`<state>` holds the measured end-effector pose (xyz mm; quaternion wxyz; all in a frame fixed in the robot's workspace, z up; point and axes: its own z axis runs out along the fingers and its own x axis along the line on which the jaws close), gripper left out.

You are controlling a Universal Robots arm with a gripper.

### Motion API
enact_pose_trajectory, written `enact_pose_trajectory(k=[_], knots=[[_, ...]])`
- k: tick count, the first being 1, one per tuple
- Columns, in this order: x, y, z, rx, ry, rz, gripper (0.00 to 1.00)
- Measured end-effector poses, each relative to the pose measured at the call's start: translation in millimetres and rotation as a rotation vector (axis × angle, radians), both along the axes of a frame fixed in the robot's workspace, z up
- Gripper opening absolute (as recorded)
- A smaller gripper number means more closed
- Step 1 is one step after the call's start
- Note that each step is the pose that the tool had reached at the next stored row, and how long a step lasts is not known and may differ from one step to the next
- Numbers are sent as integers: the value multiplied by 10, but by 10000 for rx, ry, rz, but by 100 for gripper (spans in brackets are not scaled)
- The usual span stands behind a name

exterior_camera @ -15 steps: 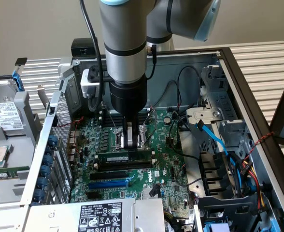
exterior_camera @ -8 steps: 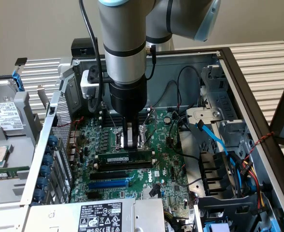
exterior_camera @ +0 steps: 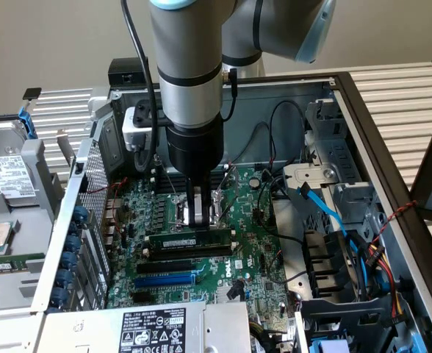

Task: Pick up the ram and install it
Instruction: 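Insert the ram into the slot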

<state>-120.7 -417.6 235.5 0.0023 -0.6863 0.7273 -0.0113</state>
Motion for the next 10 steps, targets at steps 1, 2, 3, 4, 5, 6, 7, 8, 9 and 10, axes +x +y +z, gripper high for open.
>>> enact_pose_trajectory(k=[1, 2, 3, 4, 5, 6, 7, 8, 9, 10], knots=[[0, 0, 0, 0, 0, 2, 12], [0, 0, 0, 2, 0, 3, 12], [-1, 0, 0, 8, 0, 4, 12], [-1, 0, 0, 11, 0, 4, 12], [-4, 0, 0, 12, 0, 3, 12], [-7, 0, 0, 12, 0, 3, 12], [-7, 0, 0, 12, 0, 4, 12], [-8, 0, 0, 12, 0, 3, 12], [-9, 0, -1, 12, 0, 3, 12], [-9, 0, -1, 12, 2, 3, 12]])
